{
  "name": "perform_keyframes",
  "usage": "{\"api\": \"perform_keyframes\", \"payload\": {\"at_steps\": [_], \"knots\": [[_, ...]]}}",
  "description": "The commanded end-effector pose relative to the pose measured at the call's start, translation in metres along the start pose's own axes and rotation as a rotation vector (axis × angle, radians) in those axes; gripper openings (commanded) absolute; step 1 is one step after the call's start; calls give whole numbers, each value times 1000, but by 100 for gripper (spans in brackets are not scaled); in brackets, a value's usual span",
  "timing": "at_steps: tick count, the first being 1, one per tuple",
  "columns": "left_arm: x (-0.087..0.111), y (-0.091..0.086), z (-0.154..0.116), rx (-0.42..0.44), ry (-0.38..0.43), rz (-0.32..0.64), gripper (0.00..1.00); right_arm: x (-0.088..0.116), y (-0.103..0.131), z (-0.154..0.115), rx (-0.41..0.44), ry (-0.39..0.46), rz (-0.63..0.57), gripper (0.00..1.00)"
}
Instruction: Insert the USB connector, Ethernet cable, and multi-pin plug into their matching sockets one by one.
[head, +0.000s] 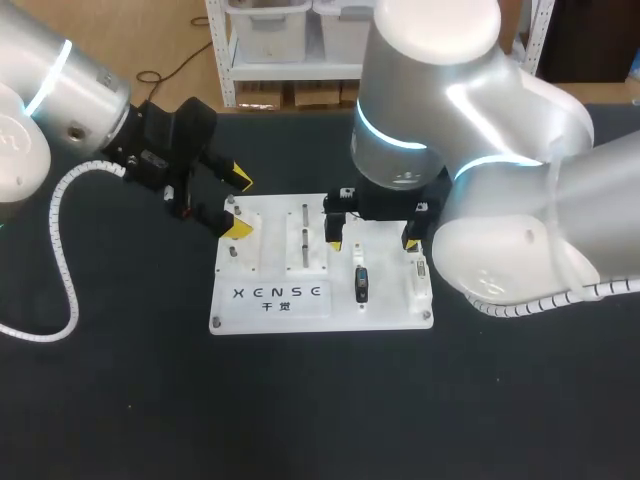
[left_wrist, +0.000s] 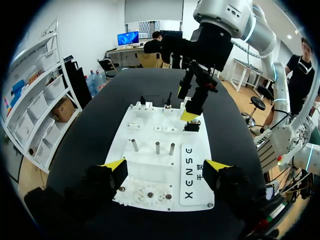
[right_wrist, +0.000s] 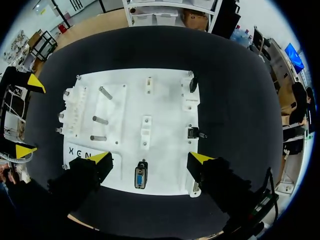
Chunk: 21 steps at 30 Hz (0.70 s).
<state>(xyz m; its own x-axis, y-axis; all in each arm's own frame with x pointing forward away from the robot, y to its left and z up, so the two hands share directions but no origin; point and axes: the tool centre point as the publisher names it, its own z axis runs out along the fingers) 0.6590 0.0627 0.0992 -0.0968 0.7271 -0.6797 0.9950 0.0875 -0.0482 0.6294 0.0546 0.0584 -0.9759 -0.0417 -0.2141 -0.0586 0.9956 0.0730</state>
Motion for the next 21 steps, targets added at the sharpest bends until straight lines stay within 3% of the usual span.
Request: {"api": "perform_keyframes", "payload": {"at_steps": [1, 10, 21], "knots": [[0, 1, 0, 3, 4, -1, 100, -4, 0, 2, 1, 9, 3, 100], [0, 1, 0, 3, 4, -1, 100, 15, 0, 22, 10, 81, -17, 100], [0, 1, 0, 3, 4, -1, 100, 28, 11, 23, 19, 85, -51, 100]]}}
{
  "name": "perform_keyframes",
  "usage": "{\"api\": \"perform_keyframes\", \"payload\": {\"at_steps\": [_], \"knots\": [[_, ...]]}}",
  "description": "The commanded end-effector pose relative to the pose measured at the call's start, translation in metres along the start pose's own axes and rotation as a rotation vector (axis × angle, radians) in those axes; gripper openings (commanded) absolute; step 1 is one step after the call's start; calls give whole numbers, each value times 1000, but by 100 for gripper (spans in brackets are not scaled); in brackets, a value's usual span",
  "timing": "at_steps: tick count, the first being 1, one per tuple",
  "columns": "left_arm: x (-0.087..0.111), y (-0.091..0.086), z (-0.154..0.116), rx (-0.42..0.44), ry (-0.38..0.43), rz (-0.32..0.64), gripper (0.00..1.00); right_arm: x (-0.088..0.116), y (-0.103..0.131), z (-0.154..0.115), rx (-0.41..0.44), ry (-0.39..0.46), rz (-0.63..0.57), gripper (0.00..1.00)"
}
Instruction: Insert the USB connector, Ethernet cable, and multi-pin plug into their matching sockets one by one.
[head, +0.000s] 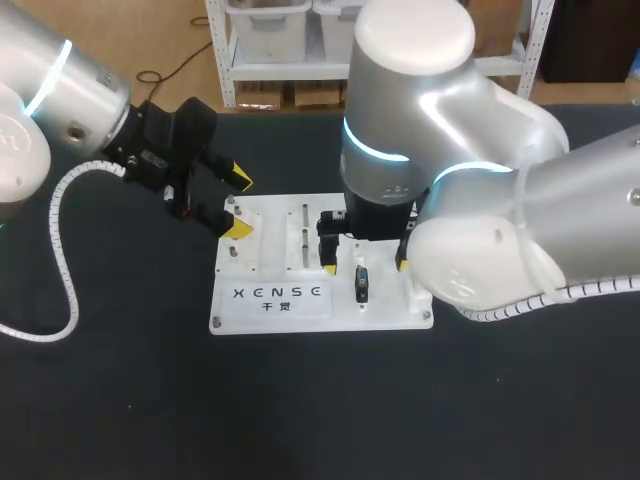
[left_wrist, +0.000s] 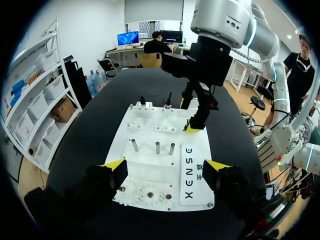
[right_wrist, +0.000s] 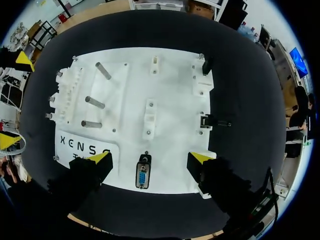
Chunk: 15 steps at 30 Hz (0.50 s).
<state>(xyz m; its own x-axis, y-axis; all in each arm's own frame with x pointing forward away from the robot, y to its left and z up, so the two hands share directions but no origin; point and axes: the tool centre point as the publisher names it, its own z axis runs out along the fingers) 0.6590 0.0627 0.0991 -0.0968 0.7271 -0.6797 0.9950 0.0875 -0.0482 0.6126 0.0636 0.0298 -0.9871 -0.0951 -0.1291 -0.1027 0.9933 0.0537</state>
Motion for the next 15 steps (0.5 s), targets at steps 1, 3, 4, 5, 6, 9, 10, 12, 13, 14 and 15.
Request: {"api": "perform_keyframes", "payload": {"at_steps": [1, 3, 4, 5, 6, 9, 10, 12, 13, 14, 15], "knots": [[0, 1, 0, 3, 4, -1, 100, 8, 4, -1, 8, -4, -6, 100], [0, 1, 0, 3, 4, -1, 100, 12, 5, 1, 10, -3, -8, 100], [0, 1, 0, 3, 4, -1, 100, 14, 5, 1, 12, -2, -6, 100], [0, 1, 0, 3, 4, -1, 100, 16, 5, 1, 12, -2, -4, 100], [0, 1, 0, 3, 4, -1, 100, 17, 5, 1, 11, -2, -2, 100], [0, 1, 0, 3, 4, -1, 100, 20, 6, 2, 12, -3, 4, 100], [0, 1, 0, 3, 4, -1, 100, 20, 6, 2, 13, -3, 5, 100], [0, 1, 0, 3, 4, -1, 100, 20, 6, 3, 13, -4, 11, 100], [0, 1, 0, 3, 4, -1, 100, 20, 6, 4, 14, -5, 13, 100], [0, 1, 0, 3, 4, -1, 100, 20, 7, 4, 15, -7, 17, 91], [0, 1, 0, 3, 4, -1, 100, 19, 7, 4, 16, -8, 18, 75]]}}
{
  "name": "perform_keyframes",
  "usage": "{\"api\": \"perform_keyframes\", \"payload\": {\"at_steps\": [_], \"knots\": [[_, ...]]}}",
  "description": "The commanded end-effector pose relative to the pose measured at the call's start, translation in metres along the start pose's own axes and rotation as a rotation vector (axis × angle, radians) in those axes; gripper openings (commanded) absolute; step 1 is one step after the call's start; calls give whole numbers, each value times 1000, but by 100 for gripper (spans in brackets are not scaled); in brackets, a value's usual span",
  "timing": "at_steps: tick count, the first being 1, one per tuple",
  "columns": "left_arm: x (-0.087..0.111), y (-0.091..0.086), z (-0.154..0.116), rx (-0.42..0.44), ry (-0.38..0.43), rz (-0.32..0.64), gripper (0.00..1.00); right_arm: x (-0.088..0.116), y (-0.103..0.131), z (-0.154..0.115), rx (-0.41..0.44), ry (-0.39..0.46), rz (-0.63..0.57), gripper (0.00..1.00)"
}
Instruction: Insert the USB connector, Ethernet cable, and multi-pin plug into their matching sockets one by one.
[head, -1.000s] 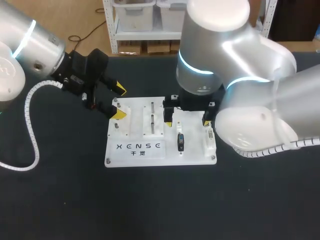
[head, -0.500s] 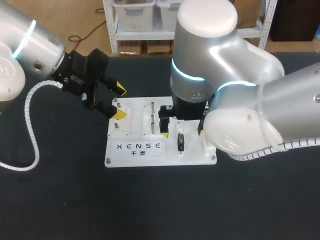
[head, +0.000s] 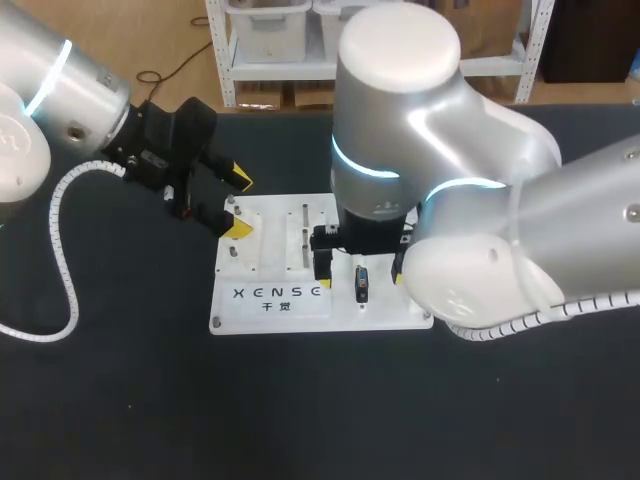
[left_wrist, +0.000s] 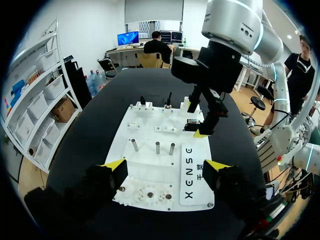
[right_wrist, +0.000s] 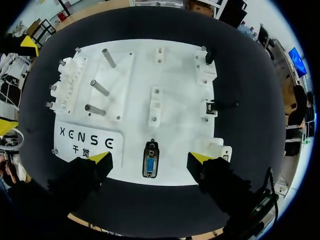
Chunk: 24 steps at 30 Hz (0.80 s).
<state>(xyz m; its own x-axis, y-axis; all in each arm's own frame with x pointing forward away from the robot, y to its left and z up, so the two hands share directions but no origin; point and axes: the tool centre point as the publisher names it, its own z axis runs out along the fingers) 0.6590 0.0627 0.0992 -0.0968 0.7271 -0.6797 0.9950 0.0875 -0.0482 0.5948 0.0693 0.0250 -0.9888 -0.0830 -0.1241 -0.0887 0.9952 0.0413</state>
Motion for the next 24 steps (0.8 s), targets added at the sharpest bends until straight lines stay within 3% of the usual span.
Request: {"api": "perform_keyframes", "payload": {"at_steps": [1, 2, 6, 24], "knots": [[0, 1, 0, 3, 4, -1, 100, 1, 1, 2, 2, -12, 9, 63], [0, 1, 0, 3, 4, -1, 100, 1, 1, 2, 2, -12, 11, 50], [0, 1, 0, 3, 4, -1, 100, -1, 5, 3, 0, -16, 18, 44], [0, 1, 0, 3, 4, -1, 100, 1, -1, 14, 19, -5, 45, 38]]}}
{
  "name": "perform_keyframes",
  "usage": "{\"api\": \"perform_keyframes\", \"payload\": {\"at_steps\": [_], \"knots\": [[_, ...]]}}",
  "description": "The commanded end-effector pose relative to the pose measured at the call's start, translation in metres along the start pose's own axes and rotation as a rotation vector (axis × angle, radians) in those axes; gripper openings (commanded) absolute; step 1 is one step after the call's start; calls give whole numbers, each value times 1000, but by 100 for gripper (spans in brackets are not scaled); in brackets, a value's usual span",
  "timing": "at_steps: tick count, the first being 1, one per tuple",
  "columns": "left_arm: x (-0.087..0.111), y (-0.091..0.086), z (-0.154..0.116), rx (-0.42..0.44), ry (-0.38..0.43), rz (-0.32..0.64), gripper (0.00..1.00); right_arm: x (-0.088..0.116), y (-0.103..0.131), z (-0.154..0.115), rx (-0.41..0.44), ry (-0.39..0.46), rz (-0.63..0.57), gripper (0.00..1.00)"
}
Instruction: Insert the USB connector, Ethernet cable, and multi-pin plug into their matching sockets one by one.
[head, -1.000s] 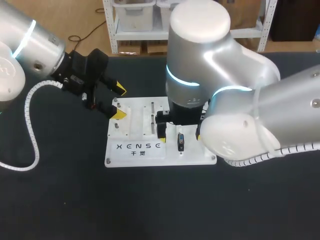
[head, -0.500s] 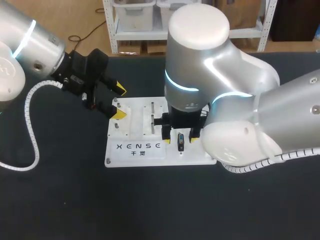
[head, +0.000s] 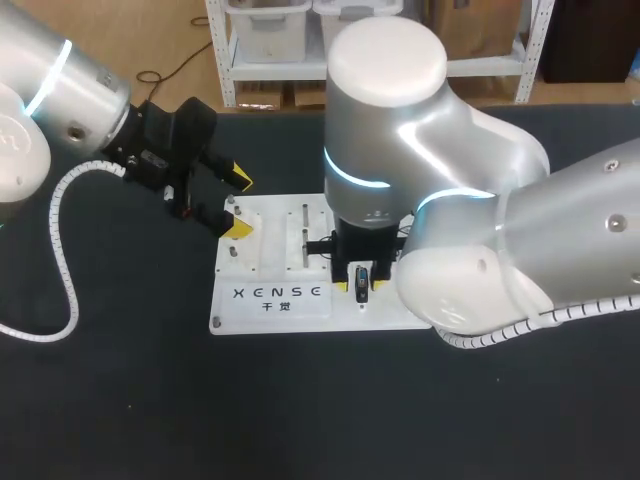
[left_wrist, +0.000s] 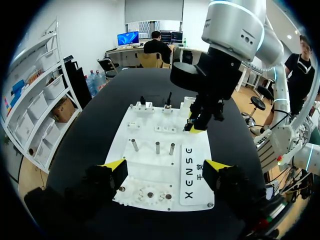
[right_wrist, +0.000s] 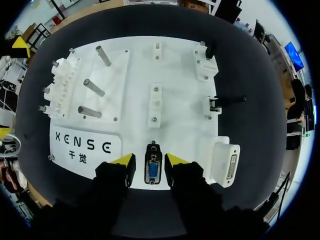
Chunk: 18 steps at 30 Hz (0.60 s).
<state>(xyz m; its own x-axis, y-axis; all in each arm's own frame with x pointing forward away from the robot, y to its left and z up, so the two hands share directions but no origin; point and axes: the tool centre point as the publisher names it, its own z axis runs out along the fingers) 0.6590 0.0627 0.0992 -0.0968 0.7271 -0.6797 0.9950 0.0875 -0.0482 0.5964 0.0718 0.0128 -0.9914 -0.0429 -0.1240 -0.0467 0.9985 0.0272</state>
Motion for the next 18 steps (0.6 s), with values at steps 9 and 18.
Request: {"api": "perform_keyframes", "payload": {"at_steps": [9, 18], "knots": [[0, 1, 0, 3, 4, -1, 100, 0, -2, 4, -3, 2, 10, 17], [0, 1, 0, 3, 4, -1, 100, -3, -4, -8, 3, -31, -3, 0]]}}
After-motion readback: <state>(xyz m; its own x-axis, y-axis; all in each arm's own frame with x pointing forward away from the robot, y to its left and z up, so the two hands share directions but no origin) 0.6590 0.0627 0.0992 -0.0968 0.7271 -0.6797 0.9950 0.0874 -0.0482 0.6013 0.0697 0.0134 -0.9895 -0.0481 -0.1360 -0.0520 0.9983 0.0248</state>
